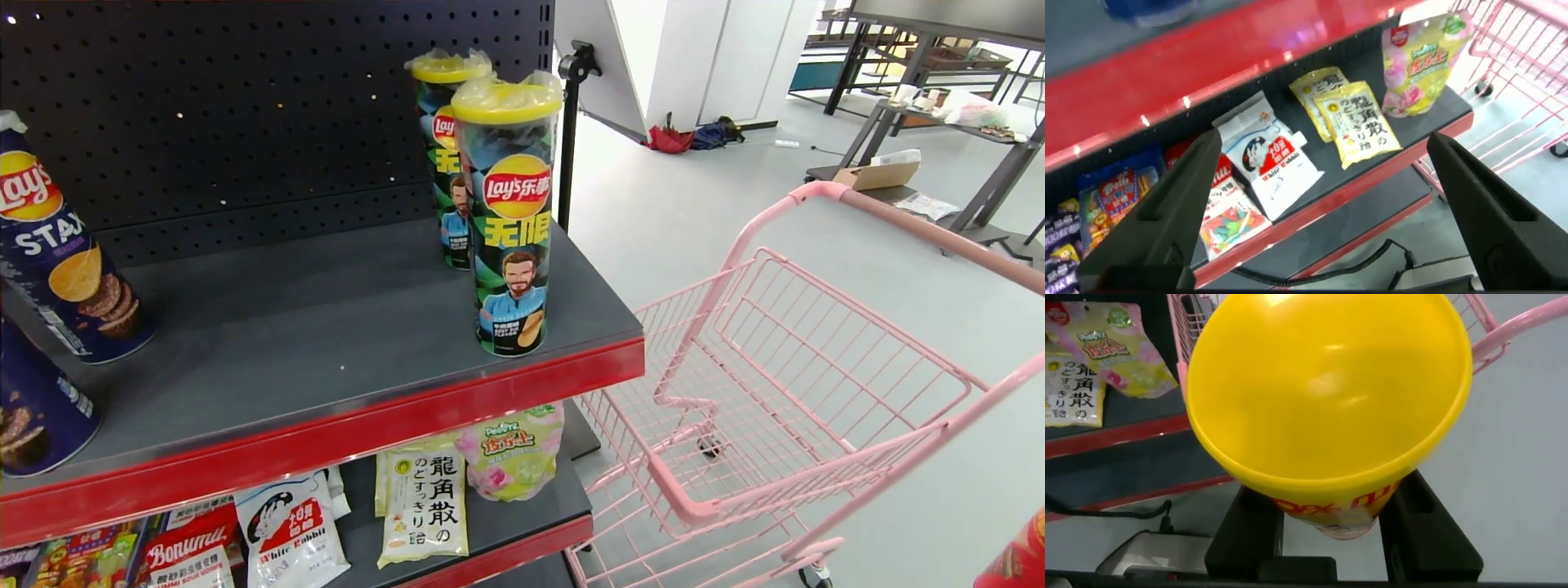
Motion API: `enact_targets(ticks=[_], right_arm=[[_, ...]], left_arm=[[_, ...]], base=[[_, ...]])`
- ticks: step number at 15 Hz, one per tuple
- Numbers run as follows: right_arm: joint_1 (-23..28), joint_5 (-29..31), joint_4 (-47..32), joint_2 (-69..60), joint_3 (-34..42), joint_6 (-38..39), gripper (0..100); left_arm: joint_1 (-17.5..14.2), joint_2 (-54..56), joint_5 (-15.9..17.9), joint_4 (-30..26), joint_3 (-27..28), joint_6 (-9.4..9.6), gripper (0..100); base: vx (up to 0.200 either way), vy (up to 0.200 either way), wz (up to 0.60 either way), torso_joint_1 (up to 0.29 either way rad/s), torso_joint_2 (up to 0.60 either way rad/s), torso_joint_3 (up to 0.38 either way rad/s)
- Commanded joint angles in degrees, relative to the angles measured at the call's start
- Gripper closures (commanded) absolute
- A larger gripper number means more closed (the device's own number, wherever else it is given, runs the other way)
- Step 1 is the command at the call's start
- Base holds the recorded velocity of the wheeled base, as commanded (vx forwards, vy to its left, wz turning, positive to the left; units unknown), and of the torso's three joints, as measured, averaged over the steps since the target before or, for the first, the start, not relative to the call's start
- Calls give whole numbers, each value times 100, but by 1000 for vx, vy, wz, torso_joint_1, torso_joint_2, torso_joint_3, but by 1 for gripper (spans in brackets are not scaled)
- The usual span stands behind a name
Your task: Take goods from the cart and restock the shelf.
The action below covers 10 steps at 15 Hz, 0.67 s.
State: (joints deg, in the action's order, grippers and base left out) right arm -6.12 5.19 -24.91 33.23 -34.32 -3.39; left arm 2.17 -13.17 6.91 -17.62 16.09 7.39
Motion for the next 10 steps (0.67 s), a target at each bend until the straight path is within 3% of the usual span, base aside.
enact_targets(ticks=[1,10], right_arm=[[-3,-1,3,-27,4,-13,100],[-21,-10,3,-18,21,-188,100]], left_arm=[[3,-2,-6,-5,-1,0,0],[3,156,12,-23,-71,0,0]], base=[[0,0,0,178,-500,-320],[0,0,0,205,-524,-324]])
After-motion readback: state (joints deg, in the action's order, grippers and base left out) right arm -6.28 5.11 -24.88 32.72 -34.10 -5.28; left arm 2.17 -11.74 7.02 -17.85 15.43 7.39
